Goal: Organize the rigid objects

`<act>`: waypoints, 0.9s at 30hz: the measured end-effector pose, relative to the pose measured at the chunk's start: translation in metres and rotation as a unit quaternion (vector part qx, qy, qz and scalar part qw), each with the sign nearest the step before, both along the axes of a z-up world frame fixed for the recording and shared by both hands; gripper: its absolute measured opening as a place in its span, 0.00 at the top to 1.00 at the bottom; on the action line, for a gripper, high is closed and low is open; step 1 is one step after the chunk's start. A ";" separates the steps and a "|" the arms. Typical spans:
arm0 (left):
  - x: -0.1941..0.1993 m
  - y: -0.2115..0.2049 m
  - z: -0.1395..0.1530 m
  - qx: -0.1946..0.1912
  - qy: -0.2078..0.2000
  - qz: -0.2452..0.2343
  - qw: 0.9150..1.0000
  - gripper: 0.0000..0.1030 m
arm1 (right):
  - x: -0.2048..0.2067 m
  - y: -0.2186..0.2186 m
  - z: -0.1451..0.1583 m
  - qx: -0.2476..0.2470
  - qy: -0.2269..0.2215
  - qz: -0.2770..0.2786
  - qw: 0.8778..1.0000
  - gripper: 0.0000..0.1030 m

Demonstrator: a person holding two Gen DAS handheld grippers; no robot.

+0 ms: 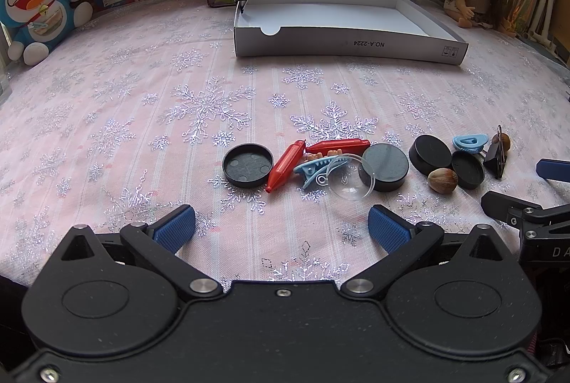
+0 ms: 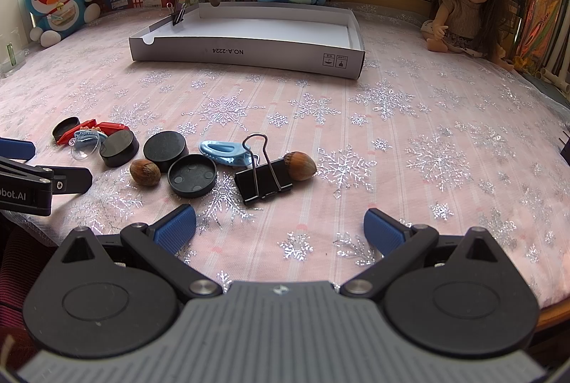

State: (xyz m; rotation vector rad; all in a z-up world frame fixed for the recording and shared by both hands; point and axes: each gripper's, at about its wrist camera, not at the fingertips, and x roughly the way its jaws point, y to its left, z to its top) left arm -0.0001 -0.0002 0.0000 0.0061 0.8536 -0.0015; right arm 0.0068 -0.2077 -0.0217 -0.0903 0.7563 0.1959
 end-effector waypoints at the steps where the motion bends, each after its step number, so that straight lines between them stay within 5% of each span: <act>1: 0.000 0.000 0.000 0.000 0.000 0.000 1.000 0.00 | 0.000 0.000 0.000 0.000 0.000 0.000 1.000 0.00; 27: -0.004 0.008 0.001 -0.001 -0.023 -0.008 1.000 0.00 | -0.008 -0.003 -0.007 0.015 -0.035 0.005 0.999 0.00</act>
